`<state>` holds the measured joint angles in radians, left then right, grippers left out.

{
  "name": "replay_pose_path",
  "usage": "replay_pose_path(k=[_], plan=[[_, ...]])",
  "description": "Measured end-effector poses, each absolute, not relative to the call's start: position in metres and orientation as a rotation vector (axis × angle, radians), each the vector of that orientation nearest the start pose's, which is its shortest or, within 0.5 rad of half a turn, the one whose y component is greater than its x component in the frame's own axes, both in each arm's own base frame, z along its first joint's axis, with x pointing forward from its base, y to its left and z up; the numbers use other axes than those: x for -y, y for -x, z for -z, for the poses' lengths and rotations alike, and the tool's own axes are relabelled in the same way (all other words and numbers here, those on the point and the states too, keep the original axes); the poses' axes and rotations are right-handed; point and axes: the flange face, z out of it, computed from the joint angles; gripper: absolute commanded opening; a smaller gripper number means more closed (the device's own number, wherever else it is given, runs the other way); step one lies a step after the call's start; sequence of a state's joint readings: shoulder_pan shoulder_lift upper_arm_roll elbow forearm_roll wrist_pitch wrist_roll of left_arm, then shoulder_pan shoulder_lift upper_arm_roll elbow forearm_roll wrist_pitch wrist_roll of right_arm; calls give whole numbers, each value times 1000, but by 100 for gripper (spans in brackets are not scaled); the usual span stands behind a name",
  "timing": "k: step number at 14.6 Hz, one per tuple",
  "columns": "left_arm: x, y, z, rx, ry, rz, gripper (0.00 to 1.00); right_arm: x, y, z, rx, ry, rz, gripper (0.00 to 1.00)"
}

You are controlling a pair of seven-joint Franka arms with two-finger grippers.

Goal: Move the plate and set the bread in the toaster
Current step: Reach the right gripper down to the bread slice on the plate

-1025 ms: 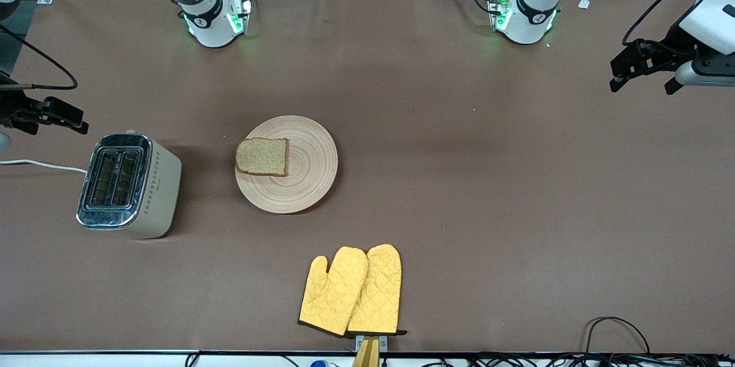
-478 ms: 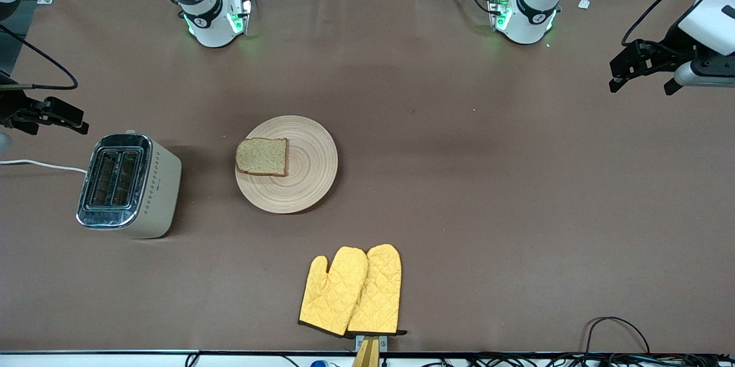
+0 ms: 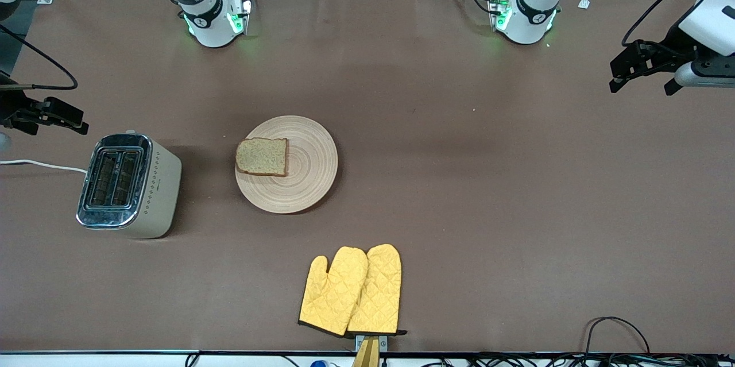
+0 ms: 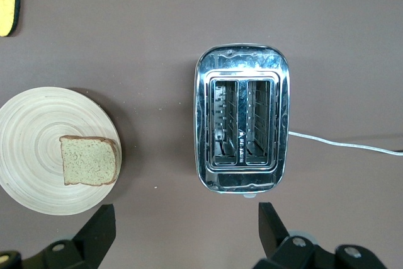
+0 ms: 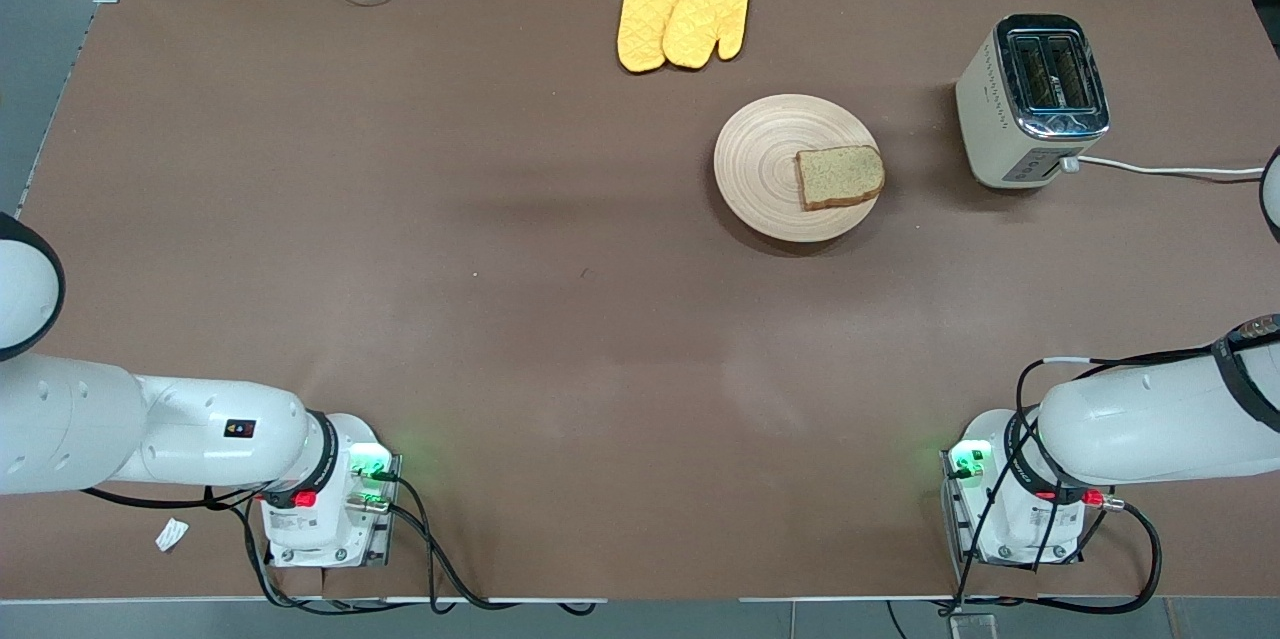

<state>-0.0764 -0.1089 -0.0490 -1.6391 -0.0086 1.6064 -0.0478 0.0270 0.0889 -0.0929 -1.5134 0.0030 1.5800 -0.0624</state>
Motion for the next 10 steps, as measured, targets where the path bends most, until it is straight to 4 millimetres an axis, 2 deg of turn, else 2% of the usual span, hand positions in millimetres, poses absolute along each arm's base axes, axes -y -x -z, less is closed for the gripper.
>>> replay_pose_path(k=[2, 4, 8, 10], plan=[[68, -520, -654, -122, 3147, 119, 100, 36, -584, -595, -6, 3146, -18, 100], [68, -520, -654, -122, 3147, 119, 100, 38, -593, -570, -9, 3149, 14, 100], [68, -520, -654, -121, 3147, 119, 100, 55, -621, -477, -13, 3160, 48, 100], [67, -520, -654, -120, 3147, 119, 100, 56, -629, -445, -8, 3163, 17, 100]])
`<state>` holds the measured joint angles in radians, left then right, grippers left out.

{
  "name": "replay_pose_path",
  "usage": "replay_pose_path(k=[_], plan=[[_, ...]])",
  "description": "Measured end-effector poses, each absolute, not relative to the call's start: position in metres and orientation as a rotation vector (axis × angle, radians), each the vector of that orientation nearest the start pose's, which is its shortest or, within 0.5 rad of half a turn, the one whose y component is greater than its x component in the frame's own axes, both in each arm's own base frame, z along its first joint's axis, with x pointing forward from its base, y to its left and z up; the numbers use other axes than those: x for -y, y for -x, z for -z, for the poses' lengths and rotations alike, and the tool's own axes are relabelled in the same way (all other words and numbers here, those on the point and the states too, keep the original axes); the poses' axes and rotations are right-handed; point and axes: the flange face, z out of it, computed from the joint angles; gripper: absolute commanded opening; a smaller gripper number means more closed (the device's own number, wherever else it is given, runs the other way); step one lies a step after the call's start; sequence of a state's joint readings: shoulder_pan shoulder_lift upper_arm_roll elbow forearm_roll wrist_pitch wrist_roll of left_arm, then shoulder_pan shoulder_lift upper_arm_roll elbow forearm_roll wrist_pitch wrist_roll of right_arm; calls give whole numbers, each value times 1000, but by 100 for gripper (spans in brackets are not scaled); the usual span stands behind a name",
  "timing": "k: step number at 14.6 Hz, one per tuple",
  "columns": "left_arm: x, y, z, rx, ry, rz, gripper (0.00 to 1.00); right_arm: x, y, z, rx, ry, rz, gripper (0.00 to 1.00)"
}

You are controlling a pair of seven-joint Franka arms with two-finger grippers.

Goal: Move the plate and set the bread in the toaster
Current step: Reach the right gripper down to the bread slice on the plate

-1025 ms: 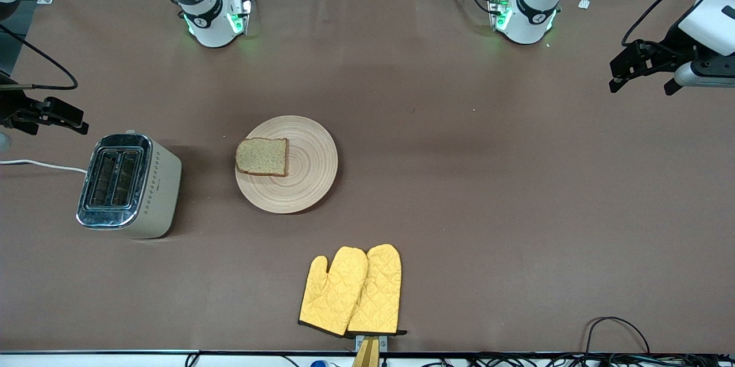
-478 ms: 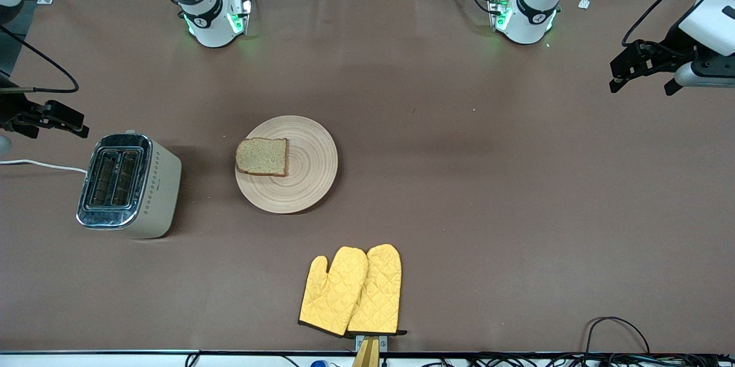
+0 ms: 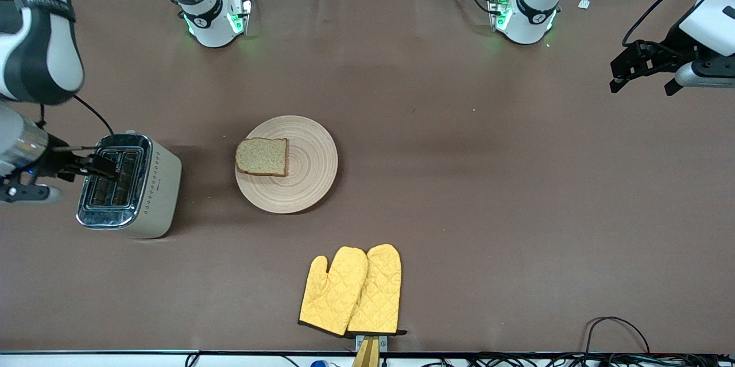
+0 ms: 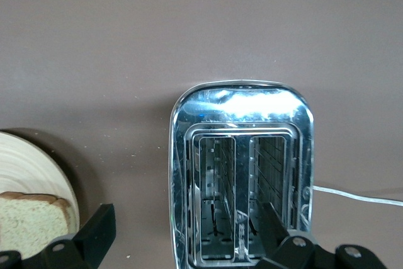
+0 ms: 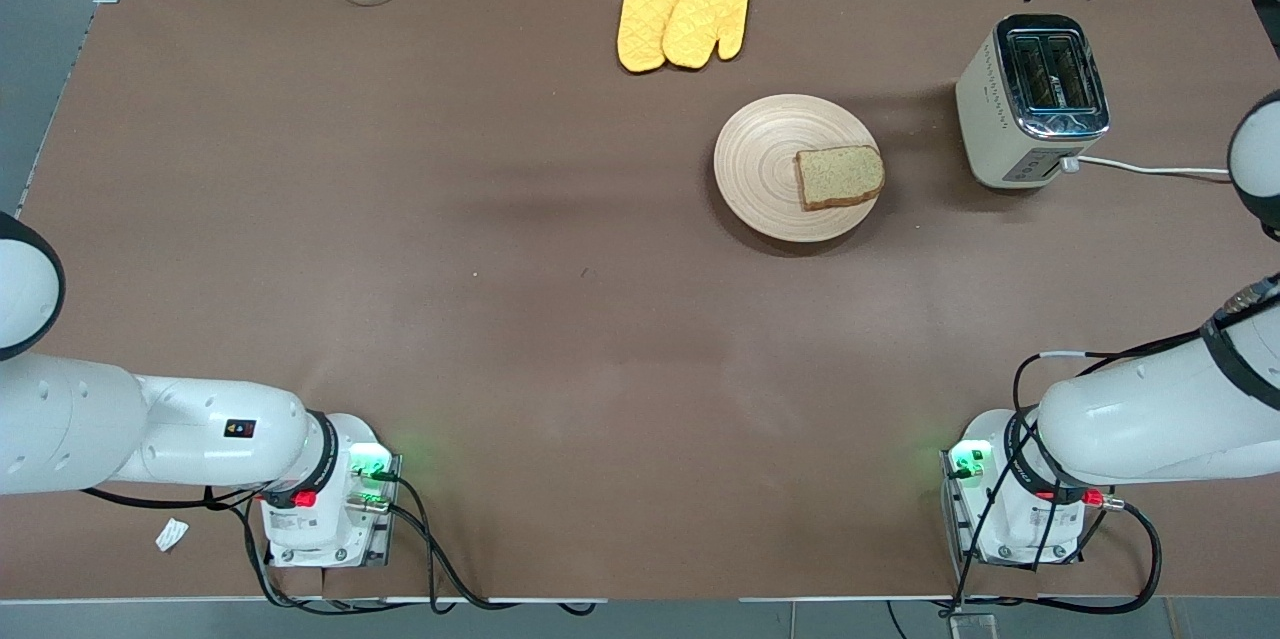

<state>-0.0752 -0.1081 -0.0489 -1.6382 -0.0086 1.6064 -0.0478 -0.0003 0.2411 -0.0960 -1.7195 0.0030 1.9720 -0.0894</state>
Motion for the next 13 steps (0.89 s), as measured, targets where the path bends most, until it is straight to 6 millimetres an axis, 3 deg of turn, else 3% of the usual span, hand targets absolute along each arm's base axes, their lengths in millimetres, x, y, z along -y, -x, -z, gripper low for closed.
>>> replay_pose_path(k=[3, 6, 9, 11, 13], plan=[[66, -520, -654, -117, 3147, 119, 100, 46, -633, -436, -26, 3122, 22, 100], [66, -520, -654, -116, 3147, 119, 100, 5, -637, -424, -106, 3043, 15, 100], [66, -520, -654, -115, 3147, 119, 100, -61, -623, -365, -140, 3042, -31, 100], [65, -520, -654, -114, 3147, 118, 100, -105, -595, -318, -145, 3051, -50, 100], [65, -521, -654, -114, 3147, 118, 100, -131, -559, -272, -130, 3052, -17, 100]])
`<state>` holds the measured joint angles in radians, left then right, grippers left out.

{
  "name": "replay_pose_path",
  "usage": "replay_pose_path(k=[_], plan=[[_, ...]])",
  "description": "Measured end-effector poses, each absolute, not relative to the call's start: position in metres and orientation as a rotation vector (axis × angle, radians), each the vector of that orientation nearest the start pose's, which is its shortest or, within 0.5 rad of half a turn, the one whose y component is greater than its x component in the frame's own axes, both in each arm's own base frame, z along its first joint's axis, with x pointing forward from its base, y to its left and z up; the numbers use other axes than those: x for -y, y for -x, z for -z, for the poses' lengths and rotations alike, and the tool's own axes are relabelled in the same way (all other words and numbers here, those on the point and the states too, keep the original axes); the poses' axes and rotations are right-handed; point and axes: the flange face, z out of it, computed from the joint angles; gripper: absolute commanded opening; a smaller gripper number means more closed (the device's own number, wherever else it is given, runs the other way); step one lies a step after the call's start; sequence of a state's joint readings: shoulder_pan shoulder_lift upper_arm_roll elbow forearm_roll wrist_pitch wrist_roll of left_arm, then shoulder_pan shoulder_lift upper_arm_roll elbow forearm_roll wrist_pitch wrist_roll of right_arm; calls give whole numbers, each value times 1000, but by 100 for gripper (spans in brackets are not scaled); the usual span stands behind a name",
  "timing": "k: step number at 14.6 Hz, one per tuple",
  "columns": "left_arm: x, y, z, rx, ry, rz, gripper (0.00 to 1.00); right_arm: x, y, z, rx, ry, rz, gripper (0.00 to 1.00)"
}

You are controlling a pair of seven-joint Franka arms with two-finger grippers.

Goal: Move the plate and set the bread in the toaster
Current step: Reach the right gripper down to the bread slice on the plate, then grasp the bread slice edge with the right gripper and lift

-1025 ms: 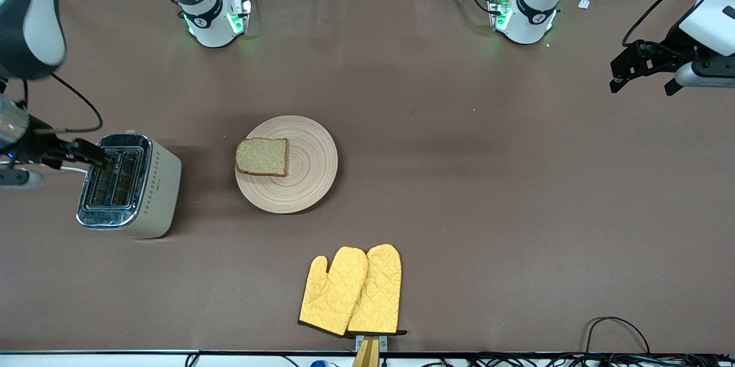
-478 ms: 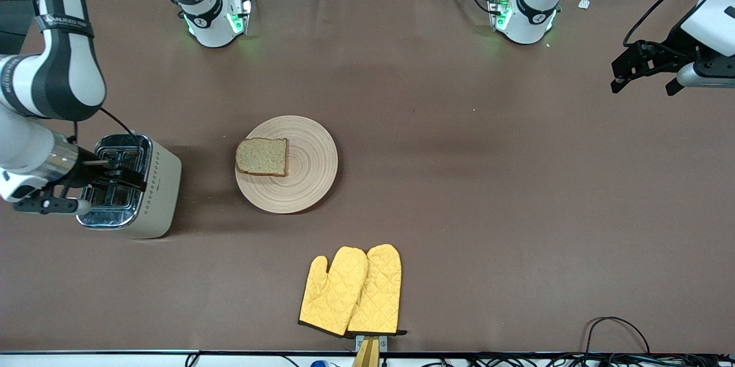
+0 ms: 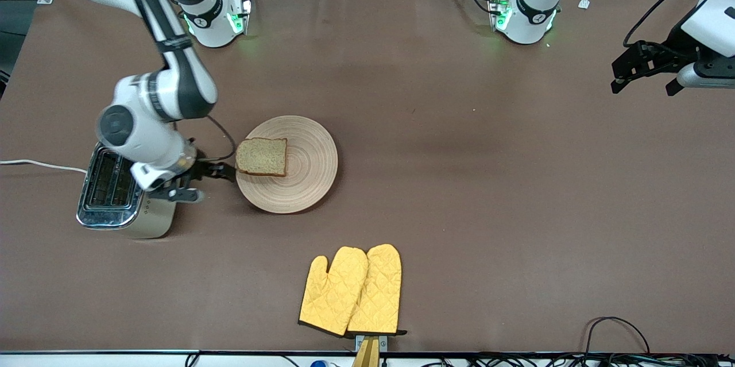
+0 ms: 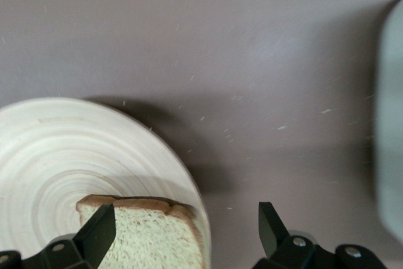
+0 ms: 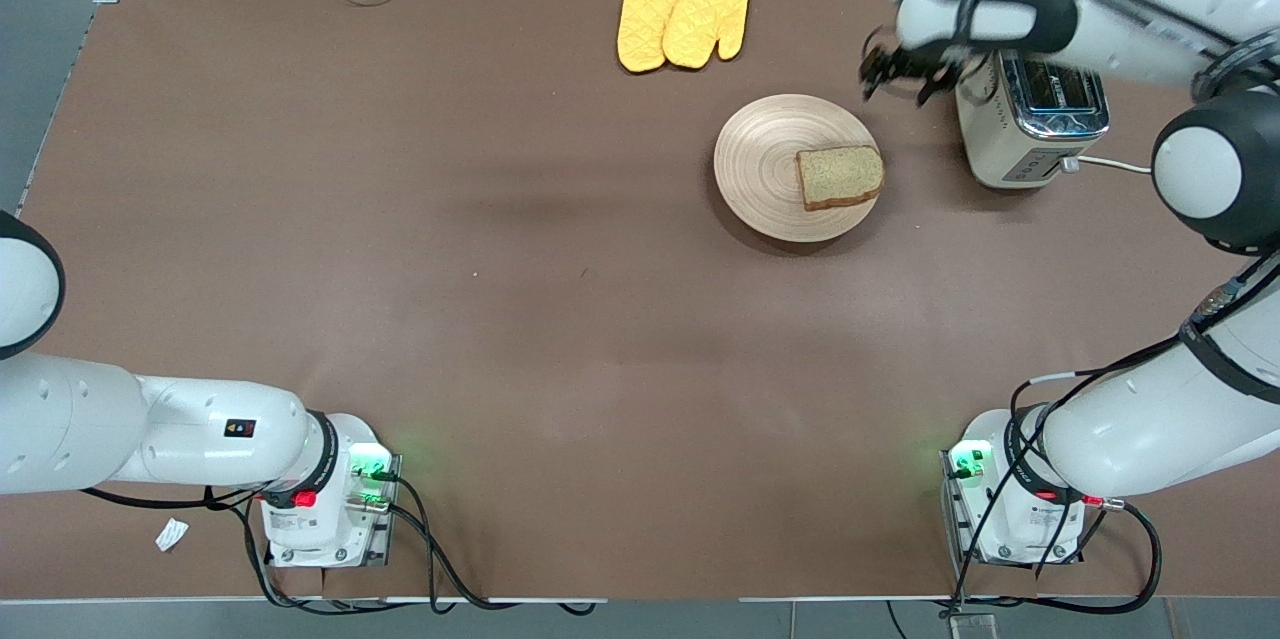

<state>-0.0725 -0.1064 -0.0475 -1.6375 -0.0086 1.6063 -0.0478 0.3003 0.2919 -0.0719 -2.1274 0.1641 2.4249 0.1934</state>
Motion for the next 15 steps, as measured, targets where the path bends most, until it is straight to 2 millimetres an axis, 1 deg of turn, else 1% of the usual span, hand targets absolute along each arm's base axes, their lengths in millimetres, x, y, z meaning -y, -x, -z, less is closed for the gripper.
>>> replay_pose_path(k=[1, 2, 3, 4, 5, 6, 7, 8, 10, 12, 15], plan=[[65, -521, -653, -113, 3147, 117, 100, -135, -543, -254, -124, 3056, -11, 100], [65, -521, -653, -113, 3147, 117, 100, -136, -531, -241, -119, 3061, -21, 100], [65, -521, -653, -113, 3147, 117, 100, -134, -525, -235, -120, 3064, -31, 100], [65, -521, -653, -112, 3147, 116, 100, -133, -524, -235, -124, 3066, -36, 98], [65, -521, -653, -112, 3147, 116, 100, -132, -523, -236, -127, 3066, -43, 88], [65, -521, -653, -112, 3147, 115, 100, -130, -522, -238, -129, 3066, -57, 75], [65, -521, -653, -112, 3147, 115, 100, -130, -521, -240, -131, 3066, -72, 65], [65, -521, -653, -112, 3147, 115, 100, -129, -521, -242, -131, 3066, -81, 61], [64, -521, -653, -111, 3147, 115, 100, -129, -520, -243, -131, 3066, -83, 61], [64, -521, -653, -110, 3147, 115, 100, -129, -518, -241, -132, 3066, -91, 57], [64, -522, -652, -110, 3147, 113, 100, -127, -513, -236, -133, 3070, -121, 56]])
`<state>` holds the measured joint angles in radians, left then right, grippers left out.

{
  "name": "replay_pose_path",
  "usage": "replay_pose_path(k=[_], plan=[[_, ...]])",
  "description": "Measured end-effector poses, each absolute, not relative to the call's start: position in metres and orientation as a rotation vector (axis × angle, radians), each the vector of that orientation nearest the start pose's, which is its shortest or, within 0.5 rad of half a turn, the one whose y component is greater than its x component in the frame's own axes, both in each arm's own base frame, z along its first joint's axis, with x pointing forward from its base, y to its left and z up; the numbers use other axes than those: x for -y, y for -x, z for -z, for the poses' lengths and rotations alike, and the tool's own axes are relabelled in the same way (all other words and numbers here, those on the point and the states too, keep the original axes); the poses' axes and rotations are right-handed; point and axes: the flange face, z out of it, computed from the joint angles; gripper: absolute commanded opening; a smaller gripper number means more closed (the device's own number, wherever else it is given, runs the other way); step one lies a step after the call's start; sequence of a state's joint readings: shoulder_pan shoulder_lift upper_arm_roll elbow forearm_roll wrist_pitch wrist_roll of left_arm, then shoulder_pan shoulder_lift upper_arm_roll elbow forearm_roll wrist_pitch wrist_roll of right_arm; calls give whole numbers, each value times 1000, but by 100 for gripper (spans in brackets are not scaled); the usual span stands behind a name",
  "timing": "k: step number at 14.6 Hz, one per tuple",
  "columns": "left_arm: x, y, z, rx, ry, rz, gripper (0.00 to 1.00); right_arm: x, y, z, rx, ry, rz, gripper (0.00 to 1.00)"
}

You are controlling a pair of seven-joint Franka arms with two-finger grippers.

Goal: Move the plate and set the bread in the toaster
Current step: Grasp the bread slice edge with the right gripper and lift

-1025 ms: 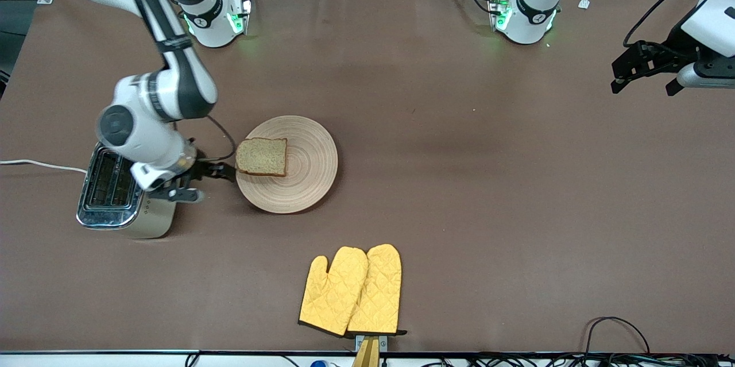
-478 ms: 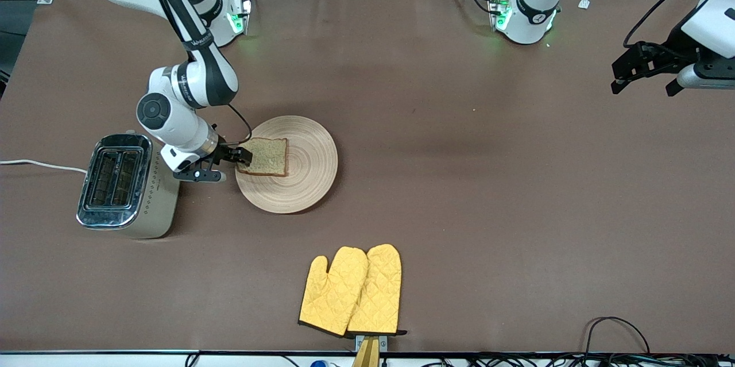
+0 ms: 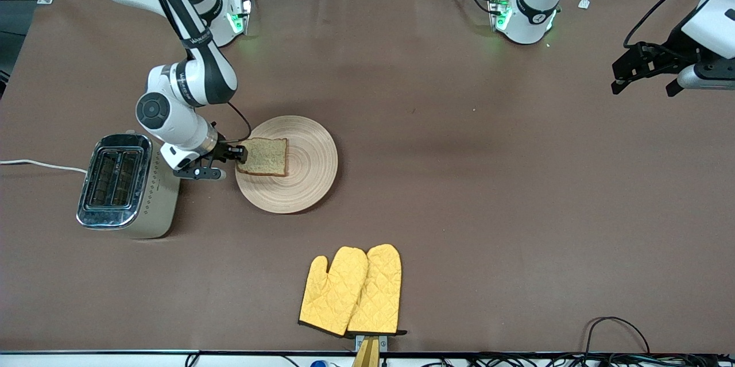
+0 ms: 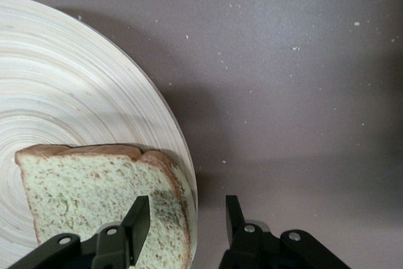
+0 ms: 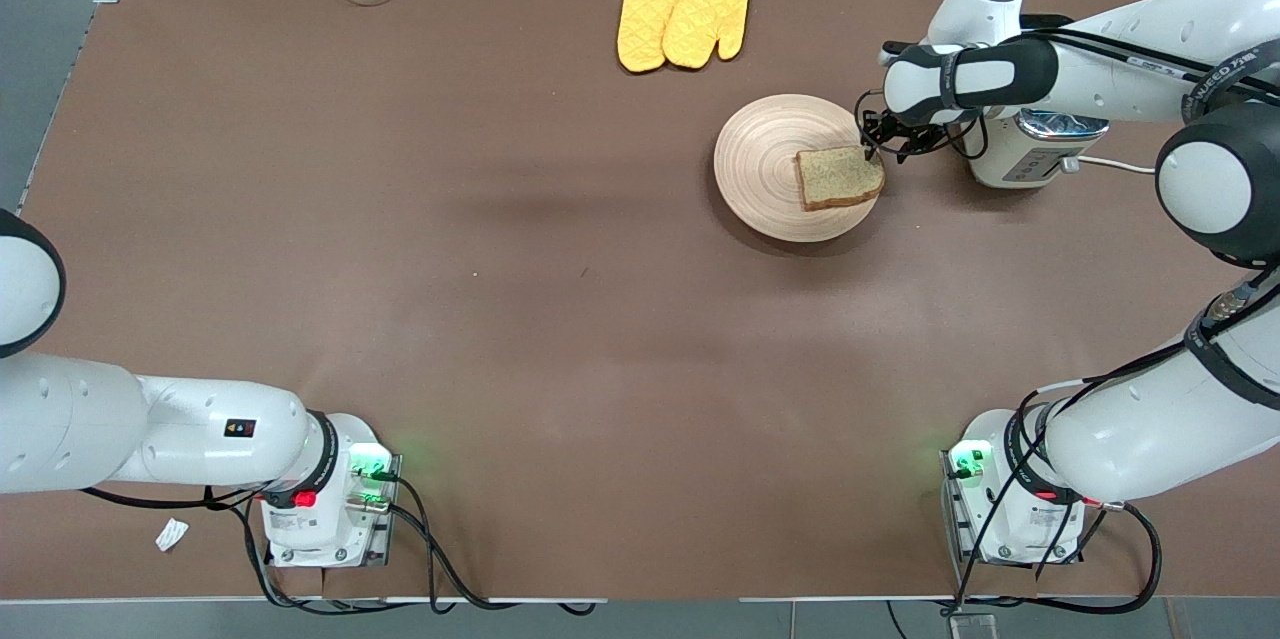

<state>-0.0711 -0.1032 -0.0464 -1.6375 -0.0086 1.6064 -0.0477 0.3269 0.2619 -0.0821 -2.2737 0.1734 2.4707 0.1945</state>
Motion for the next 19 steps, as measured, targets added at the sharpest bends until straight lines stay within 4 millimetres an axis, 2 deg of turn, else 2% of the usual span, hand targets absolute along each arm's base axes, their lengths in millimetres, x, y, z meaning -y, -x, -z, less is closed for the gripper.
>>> replay_pose_path(k=[6, 11, 19], plan=[[64, -522, -652, -109, 3148, 112, 100, -126, -511, -234, -137, 3071, -131, 35], [64, -522, -652, -109, 3148, 112, 100, -126, -508, -229, -137, 3073, -148, 3], [63, -522, -651, -110, 3147, 111, 100, -126, -506, -227, -136, 3074, -185, 1]])
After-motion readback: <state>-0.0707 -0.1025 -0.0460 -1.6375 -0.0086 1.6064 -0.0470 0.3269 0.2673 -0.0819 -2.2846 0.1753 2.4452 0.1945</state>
